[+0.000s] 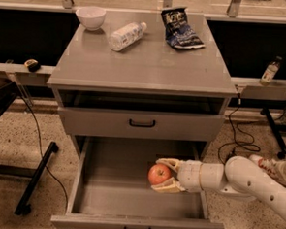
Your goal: Pick apple from middle drawer and place on counter
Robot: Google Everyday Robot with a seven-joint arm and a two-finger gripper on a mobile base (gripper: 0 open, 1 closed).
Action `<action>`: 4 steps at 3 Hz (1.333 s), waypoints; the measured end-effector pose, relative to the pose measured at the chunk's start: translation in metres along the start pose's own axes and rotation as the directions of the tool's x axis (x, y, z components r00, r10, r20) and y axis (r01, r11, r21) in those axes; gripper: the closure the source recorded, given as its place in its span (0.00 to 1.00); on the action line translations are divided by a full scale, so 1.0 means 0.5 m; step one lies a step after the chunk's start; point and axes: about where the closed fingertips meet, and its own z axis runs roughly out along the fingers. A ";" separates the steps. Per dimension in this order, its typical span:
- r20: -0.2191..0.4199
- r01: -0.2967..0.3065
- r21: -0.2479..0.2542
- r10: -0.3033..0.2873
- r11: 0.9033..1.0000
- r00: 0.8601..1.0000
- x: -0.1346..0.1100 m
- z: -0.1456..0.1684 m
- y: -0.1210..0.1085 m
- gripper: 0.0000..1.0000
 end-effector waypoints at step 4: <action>-0.091 0.143 -0.123 -0.154 0.982 0.984 -0.286 -0.141 -0.084 1.00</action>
Offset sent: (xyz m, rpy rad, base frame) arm 0.0041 0.0008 0.1006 -0.0908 -0.0924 0.0606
